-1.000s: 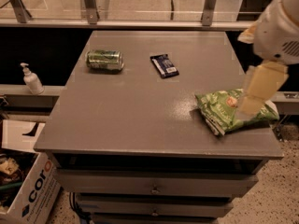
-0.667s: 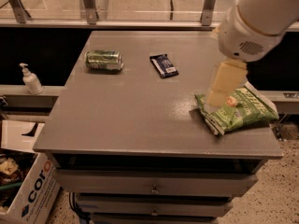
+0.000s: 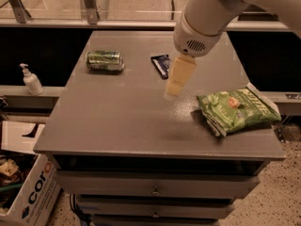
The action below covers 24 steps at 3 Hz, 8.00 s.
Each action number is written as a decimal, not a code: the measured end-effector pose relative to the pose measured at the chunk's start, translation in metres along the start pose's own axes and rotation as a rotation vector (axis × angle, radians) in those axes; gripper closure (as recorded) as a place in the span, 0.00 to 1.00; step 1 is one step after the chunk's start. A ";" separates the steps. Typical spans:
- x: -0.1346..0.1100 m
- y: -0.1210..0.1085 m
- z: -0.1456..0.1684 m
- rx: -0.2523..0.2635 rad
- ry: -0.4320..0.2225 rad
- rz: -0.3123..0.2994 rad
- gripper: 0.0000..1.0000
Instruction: Place green can upright
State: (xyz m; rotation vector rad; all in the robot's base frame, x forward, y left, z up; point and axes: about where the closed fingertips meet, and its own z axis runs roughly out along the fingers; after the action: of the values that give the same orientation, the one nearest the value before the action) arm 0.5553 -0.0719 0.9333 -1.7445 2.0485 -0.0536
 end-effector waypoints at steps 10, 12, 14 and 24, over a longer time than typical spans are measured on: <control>-0.182 -0.084 0.184 -0.132 0.028 0.001 0.00; -0.187 -0.092 0.207 -0.146 0.096 -0.033 0.18; -0.191 -0.093 0.211 -0.169 0.145 -0.029 0.65; -0.192 -0.076 0.165 -0.143 -0.930 0.268 1.00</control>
Offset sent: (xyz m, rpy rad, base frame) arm 0.1147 0.0581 -0.0392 0.1203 0.0883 -0.0327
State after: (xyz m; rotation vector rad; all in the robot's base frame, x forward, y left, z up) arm 0.7041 0.1361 0.8675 -1.1824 1.5507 0.8379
